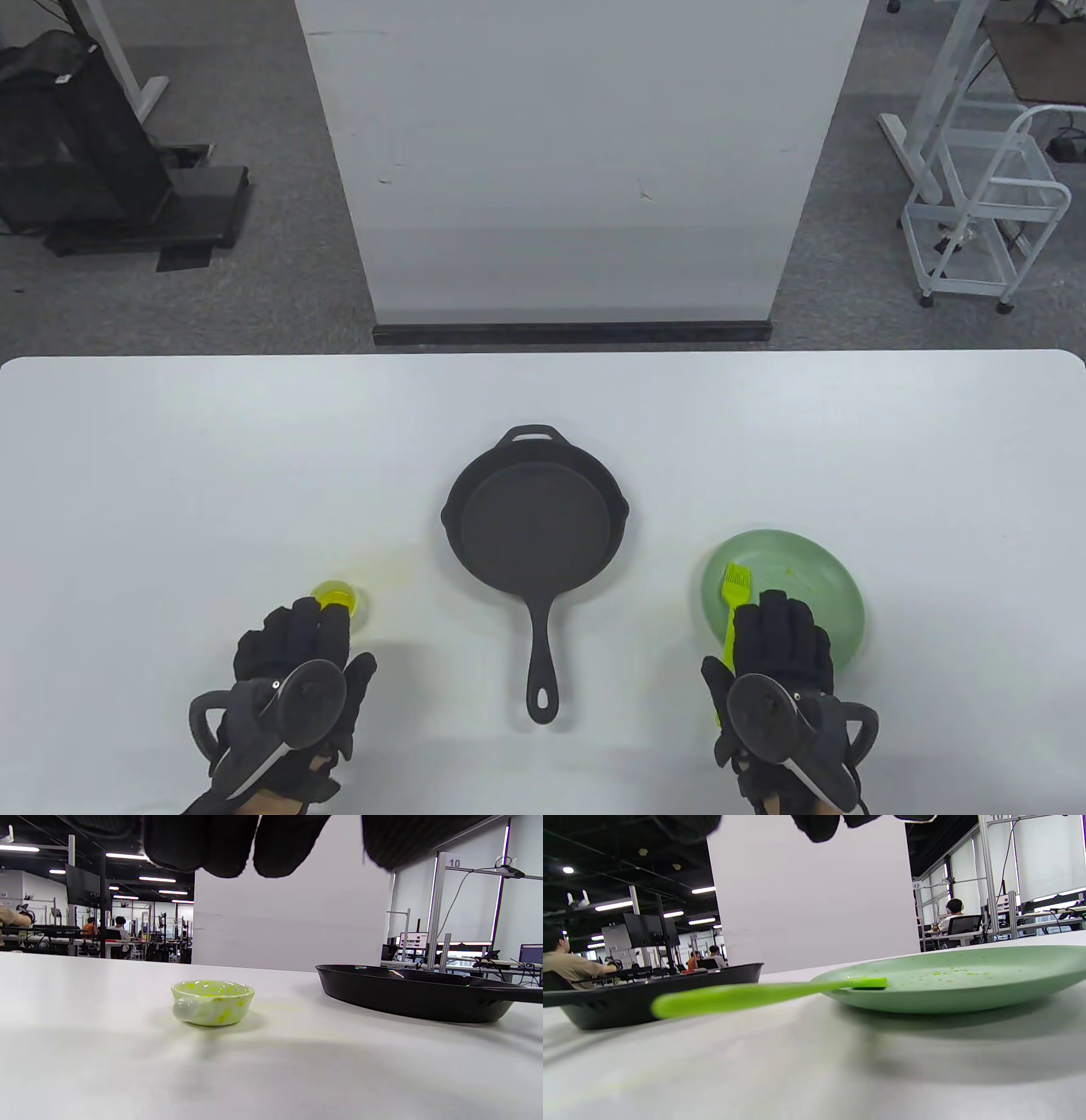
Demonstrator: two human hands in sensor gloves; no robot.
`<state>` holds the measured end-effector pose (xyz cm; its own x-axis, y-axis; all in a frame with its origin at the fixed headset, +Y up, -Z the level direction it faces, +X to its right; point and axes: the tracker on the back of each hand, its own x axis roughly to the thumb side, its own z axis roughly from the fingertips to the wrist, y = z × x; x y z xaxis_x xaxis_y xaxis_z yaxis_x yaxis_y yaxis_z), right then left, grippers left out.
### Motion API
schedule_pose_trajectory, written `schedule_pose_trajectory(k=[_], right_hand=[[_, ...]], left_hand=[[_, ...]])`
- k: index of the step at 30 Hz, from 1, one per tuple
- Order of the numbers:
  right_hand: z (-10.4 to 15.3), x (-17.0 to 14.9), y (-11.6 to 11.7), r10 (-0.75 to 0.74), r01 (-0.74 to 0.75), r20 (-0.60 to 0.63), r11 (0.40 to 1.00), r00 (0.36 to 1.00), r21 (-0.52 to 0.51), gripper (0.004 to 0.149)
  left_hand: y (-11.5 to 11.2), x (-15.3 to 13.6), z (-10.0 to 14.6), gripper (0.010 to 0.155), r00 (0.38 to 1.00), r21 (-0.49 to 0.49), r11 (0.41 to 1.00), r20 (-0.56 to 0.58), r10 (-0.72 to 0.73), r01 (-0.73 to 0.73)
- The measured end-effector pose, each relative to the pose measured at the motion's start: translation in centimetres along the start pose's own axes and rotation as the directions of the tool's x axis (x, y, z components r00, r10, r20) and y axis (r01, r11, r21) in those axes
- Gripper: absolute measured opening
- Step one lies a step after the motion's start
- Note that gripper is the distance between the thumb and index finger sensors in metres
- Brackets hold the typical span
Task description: Brush oil on frying pan surface
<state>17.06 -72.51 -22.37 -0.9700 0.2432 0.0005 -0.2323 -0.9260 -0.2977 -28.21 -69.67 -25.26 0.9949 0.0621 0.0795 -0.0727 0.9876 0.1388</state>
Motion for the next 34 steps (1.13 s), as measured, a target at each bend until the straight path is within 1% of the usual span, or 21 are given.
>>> schedule_pose_trajectory(k=[3, 8, 15, 25, 34], right_hand=[[0.2, 0.1, 0.6, 0.007, -0.007, 0.007, 1.000, 1.000, 0.025, 0.071], [0.2, 0.5, 0.9, 0.021, -0.022, 0.022, 0.999, 1.000, 0.031, 0.070], [0.3, 0.3, 0.9, 0.018, -0.019, 0.012, 1.000, 1.000, 0.016, 0.069], [0.3, 0.3, 0.9, -0.009, 0.008, 0.010, 0.999, 1.000, 0.034, 0.069], [0.3, -0.1, 0.6, -0.055, 0.055, -0.003, 0.998, 0.998, 0.026, 0.069]], left_hand=[[-0.1, -0.2, 0.1, 0.067, 1.000, 0.001, 1.000, -0.016, -0.026, 0.026], [-0.3, -0.6, 0.0, 0.067, 0.999, -0.003, 1.000, -0.036, -0.024, 0.024], [-0.2, -0.6, -0.1, 0.067, 0.999, -0.008, 1.000, -0.043, -0.012, 0.012], [-0.2, -0.9, -0.2, 0.067, 0.999, -0.010, 1.000, -0.049, 0.000, 0.000], [-0.4, -1.0, -0.2, 0.067, 0.998, -0.027, 1.000, -0.065, -0.003, 0.001]])
